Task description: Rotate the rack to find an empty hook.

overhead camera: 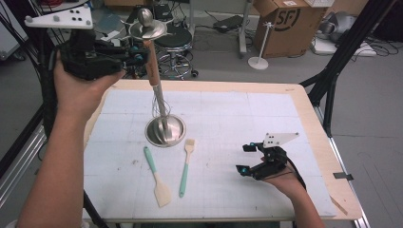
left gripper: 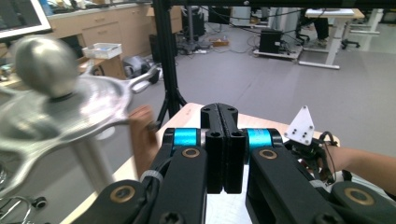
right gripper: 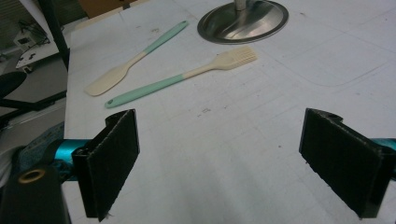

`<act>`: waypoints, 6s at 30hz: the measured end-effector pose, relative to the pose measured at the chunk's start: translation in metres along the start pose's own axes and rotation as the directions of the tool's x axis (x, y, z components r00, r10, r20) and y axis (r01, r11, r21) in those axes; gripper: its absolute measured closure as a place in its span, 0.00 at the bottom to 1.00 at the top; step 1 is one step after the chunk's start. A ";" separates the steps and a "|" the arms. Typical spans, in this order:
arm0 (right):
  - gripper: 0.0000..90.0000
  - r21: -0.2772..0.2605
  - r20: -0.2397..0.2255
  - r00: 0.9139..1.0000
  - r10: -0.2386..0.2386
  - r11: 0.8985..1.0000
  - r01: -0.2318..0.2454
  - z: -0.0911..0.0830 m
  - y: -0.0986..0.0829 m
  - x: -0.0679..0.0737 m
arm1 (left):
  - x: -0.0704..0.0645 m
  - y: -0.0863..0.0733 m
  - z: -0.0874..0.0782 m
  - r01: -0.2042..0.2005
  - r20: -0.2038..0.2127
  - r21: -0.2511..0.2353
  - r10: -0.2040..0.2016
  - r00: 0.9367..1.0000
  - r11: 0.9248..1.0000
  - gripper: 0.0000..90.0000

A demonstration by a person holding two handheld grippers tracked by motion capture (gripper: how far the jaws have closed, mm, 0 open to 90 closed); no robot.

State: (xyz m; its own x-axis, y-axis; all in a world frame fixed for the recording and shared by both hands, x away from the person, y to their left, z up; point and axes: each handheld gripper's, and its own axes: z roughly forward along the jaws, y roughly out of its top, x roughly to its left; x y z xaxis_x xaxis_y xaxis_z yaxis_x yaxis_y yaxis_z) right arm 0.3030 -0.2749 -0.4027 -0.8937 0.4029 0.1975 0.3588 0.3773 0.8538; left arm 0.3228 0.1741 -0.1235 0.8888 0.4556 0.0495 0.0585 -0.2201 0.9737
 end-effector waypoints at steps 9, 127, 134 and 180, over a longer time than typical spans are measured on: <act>0.13 -0.001 -0.003 1.000 0.004 1.000 -0.004 -0.001 0.000 0.000 | -0.003 0.009 0.024 -0.026 -0.040 0.042 0.027 0.999 0.999 0.99; 0.13 -0.001 -0.010 1.000 0.008 1.000 -0.008 -0.003 0.000 -0.001 | 0.011 -0.050 0.035 0.066 0.236 0.091 -0.086 0.968 0.994 0.72; 0.13 0.000 -0.010 1.000 0.012 1.000 -0.012 -0.002 0.000 -0.001 | 0.011 -0.067 0.037 0.087 0.236 0.097 -0.108 0.966 0.991 0.66; 0.13 -0.004 -0.008 1.000 0.013 1.000 -0.013 -0.003 -0.001 -0.002 | 0.009 -0.030 0.034 0.081 0.083 0.014 -0.082 0.993 0.997 0.98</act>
State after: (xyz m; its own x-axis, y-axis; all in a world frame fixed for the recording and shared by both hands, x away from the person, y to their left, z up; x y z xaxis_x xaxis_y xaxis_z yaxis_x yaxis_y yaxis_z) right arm 0.3036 -0.2779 -0.4023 -0.8912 0.4008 0.2125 0.3693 0.3689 0.8530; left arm 0.3444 0.1554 -0.1598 0.9157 0.3988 -0.0490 0.1366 -0.1943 0.9714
